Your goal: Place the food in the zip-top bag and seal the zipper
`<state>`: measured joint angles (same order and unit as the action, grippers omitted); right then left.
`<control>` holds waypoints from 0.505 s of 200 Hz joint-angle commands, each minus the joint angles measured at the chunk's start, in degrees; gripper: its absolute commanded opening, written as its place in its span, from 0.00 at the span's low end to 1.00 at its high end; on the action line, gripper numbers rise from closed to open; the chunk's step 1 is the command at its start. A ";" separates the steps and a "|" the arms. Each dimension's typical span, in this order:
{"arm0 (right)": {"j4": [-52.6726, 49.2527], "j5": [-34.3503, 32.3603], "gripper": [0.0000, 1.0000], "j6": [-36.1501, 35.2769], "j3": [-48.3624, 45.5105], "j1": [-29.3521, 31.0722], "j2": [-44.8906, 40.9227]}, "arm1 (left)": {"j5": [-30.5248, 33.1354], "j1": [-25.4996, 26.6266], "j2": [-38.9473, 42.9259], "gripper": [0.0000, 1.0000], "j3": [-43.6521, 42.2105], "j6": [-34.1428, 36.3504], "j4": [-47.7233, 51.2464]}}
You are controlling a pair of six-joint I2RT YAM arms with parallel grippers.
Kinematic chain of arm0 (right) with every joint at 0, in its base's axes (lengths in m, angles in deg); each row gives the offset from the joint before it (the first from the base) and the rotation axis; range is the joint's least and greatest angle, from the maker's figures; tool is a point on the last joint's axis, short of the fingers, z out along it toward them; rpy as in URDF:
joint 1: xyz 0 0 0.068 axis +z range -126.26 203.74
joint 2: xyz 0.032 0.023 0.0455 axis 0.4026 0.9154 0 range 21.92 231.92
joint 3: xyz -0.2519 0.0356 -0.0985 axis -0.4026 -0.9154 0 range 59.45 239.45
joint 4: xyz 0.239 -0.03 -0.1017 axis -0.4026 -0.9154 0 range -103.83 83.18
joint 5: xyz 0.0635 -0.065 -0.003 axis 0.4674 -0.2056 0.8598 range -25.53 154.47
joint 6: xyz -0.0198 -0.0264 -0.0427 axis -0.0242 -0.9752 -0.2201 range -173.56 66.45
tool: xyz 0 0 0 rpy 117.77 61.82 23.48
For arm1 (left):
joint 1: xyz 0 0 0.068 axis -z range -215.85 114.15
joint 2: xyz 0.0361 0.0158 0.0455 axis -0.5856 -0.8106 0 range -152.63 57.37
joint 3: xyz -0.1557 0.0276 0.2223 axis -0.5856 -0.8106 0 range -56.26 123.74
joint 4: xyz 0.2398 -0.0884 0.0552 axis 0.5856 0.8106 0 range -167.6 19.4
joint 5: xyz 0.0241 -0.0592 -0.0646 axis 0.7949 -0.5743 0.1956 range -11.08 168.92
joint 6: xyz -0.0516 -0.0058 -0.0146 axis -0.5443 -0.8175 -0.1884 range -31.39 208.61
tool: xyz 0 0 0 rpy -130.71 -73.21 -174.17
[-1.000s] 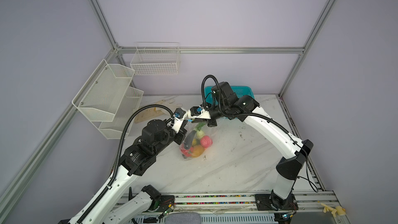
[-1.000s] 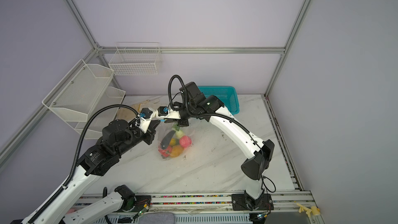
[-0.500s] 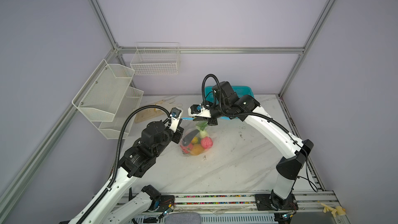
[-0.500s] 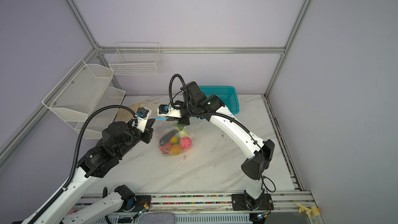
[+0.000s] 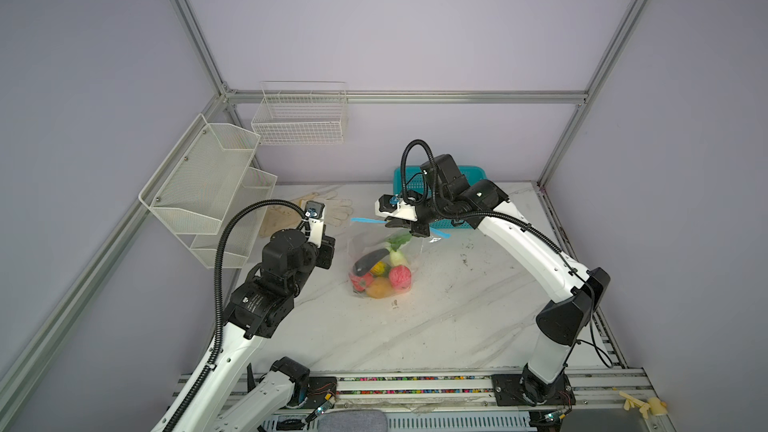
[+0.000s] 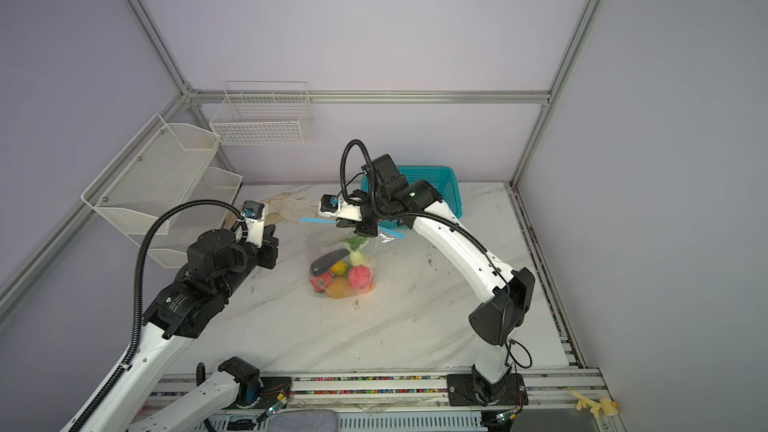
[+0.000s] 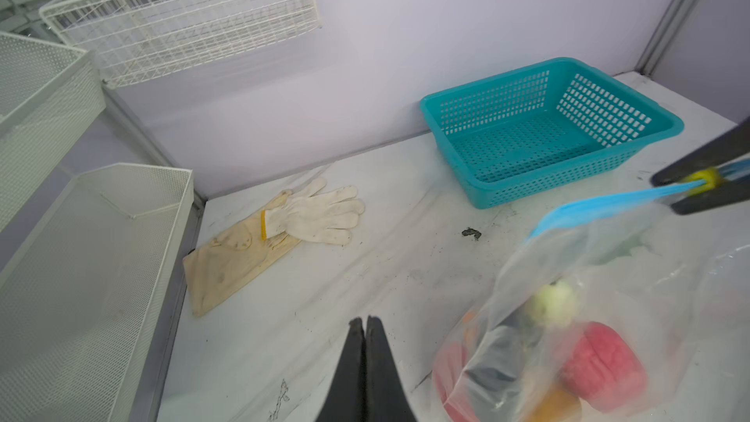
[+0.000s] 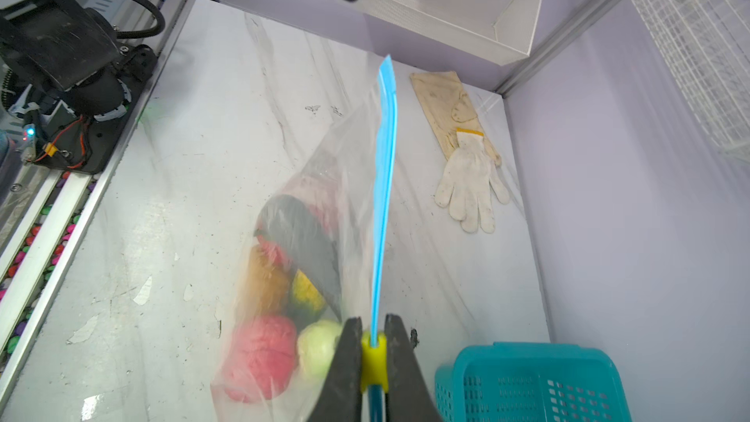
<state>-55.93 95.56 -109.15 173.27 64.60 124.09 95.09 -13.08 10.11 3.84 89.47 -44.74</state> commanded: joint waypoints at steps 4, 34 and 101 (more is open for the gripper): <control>-1.17 -0.70 0.07 0.63 -1.40 -0.52 -3.18 | -0.33 -3.02 -0.38 0.00 -0.08 -3.52 0.37; -1.63 1.40 0.07 0.25 -1.01 -0.52 -2.82 | -12.25 -4.13 0.39 0.00 -0.91 -1.95 -3.04; -1.63 3.63 0.06 -0.88 -0.81 -0.52 -2.05 | -46.41 -12.16 -4.77 0.61 -0.39 -8.37 -16.92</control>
<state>-56.19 97.01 -109.15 172.33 63.95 122.86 64.99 -22.02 6.57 3.86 85.82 -50.82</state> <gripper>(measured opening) 0.112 0.565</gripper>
